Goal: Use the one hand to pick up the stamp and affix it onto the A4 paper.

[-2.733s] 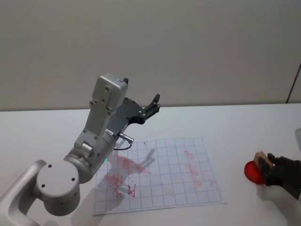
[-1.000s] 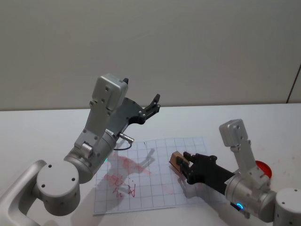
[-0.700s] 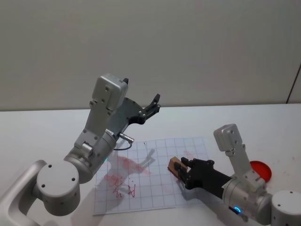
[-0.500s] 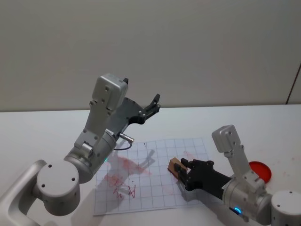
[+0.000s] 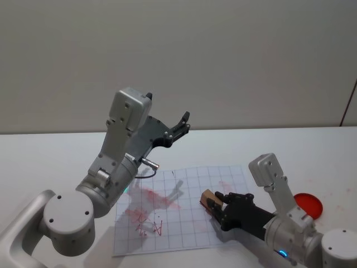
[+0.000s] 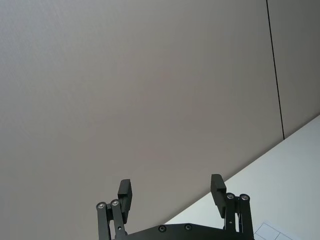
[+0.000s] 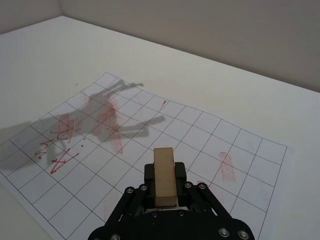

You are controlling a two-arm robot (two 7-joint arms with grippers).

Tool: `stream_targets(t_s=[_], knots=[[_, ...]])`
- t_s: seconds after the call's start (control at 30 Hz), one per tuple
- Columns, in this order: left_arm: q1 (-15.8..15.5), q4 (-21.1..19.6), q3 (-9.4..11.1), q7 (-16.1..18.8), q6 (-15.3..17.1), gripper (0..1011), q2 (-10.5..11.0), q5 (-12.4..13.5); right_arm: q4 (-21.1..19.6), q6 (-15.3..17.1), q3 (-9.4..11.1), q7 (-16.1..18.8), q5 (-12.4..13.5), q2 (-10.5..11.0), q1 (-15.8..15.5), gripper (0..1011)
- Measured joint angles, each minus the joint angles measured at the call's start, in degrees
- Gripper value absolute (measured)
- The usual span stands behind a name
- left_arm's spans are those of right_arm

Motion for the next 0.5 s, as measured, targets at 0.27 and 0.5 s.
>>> stream_targets(t_s=[0.27, 0.5], knots=[[0.0, 0.0, 0.0, 0.0, 0.0, 1001, 0.0, 0.0, -0.53, -2.22, 0.07, -1.16, 1.27, -0.24, 0.26, 213], [0.0, 0.0, 0.0, 0.0, 0.0, 1001, 0.0, 0.0, -3.84, -4.83, 1.1, -3.48, 4.49, -0.44, 0.99, 213]])
